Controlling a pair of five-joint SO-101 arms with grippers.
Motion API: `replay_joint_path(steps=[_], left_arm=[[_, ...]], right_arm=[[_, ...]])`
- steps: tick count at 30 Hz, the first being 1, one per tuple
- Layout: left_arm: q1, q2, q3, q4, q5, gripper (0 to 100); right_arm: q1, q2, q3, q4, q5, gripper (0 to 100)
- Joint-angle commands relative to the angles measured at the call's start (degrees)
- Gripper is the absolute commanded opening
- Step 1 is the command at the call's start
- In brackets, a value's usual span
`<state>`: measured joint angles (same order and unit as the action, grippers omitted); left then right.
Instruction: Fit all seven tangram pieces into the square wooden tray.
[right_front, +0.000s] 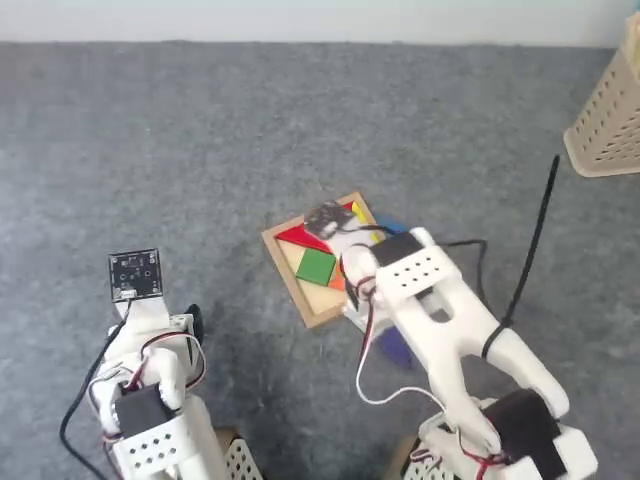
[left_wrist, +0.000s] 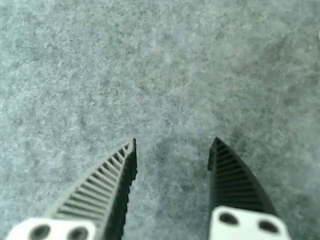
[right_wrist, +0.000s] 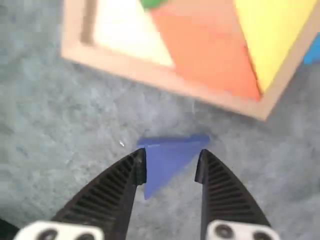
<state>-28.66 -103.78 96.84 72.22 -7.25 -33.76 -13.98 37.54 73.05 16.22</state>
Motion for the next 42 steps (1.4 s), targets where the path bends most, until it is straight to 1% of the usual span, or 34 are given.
replay_joint_path(steps=[1, 3, 5, 7, 10, 13, 16, 18, 19, 26, 29, 35, 42], left_arm=[[0.1, -0.6, -0.3, 0.2, 0.5, 23], [0.1, -0.6, -0.3, 0.2, 0.5, 23], [0.1, -0.6, -0.3, 0.2, 0.5, 23], [0.1, -0.6, -0.3, 0.2, 0.5, 23], [0.1, -0.6, -0.3, 0.2, 0.5, 23], [0.1, -0.6, -0.3, 0.2, 0.5, 23], [0.1, -0.6, -0.3, 0.2, 0.5, 23], [0.1, -0.6, -0.3, 0.2, 0.5, 23], [0.1, -0.6, -0.3, 0.2, 0.5, 23], [0.1, -0.6, -0.3, 0.2, 0.5, 23], [0.1, -0.6, -0.3, 0.2, 0.5, 23], [0.1, -0.6, -0.3, 0.2, 0.5, 23], [0.1, -0.6, -0.3, 0.2, 0.5, 23]], right_arm=[[-3.6, -0.5, -6.2, 1.9, 0.8, 15.5], [-4.2, -0.5, -6.2, 2.9, 0.0, 15.8], [-3.3, -0.9, -4.6, 2.0, -5.2, 15.9], [-2.3, -1.1, -1.8, -1.2, -10.7, 16.0], [-0.3, -0.6, 2.9, -7.1, -14.2, 16.1], [0.4, -1.1, 9.1, -14.2, -19.9, 16.4], [0.7, -0.9, 11.2, -16.3, -23.2, 23.8], [0.4, -0.8, 11.3, -15.1, -24.1, 28.9], [0.4, -0.8, 11.3, -14.4, -24.1, 29.9], [0.9, -1.2, 12.6, -14.1, -24.3, 30.0], [2.0, -1.2, 12.6, -14.1, -27.0, 30.0], [1.8, -0.5, 12.9, -13.9, -33.7, 29.9], [-0.5, -0.5, 15.8, -15.1, -34.5, 29.9]])
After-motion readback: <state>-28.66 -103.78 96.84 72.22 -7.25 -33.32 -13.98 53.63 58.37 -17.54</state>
